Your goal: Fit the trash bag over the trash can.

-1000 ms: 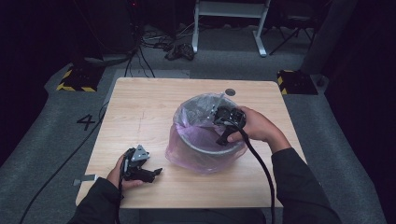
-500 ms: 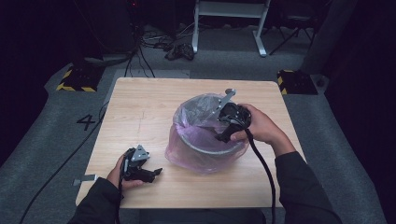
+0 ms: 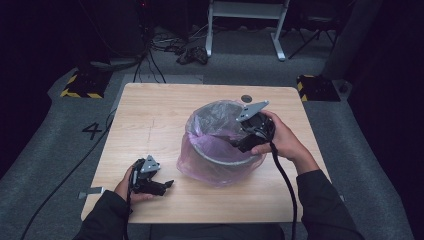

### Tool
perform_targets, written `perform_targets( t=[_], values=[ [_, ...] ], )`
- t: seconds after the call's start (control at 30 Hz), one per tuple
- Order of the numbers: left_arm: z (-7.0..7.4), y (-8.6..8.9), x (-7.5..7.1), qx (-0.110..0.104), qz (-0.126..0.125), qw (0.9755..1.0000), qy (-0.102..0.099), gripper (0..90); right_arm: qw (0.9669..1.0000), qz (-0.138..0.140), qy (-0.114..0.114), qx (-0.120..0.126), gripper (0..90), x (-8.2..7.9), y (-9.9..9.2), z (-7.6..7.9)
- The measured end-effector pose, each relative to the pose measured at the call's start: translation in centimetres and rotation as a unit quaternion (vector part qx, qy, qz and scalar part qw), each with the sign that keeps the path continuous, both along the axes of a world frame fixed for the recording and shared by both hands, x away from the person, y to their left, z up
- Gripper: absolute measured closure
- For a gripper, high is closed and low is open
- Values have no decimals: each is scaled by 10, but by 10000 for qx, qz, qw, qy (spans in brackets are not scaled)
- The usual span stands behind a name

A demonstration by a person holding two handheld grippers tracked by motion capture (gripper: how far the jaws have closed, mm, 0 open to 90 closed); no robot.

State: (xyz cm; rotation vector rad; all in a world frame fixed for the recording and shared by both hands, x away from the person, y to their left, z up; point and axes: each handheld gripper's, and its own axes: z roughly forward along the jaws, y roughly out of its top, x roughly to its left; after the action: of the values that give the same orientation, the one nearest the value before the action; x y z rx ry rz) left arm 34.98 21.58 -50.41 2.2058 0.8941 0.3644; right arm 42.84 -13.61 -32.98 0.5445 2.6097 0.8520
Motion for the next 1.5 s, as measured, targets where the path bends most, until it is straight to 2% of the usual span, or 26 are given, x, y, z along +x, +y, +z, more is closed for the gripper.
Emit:
perform_targets(
  t=[0.1,0.33,0.5,0.83,1.1,1.2,1.5],
  values=[
    [0,0,0,-1,0,10000,1,143,9999,-38,-33,136,209,-1,-2,0],
    [0,0,0,0,-11,10000,3,143,9992,-51,-292,250,212,-5,-2,3],
    [0,0,0,-2,-10,10000,3,143,9988,-74,-354,339,214,-5,-4,6],
    [0,0,0,-1,-10,10000,4,143,9944,-313,-579,829,221,-6,-6,11],
    [0,0,0,2,-14,10000,1,143,9928,-404,-723,869,211,-6,-4,11],
    [0,0,0,-2,-12,10000,3,143,9910,-417,-868,929,205,-9,-5,15],
    [0,0,0,17,39,10000,-38,143,9880,-412,-861,1215,181,-14,-11,23]
  ],
)
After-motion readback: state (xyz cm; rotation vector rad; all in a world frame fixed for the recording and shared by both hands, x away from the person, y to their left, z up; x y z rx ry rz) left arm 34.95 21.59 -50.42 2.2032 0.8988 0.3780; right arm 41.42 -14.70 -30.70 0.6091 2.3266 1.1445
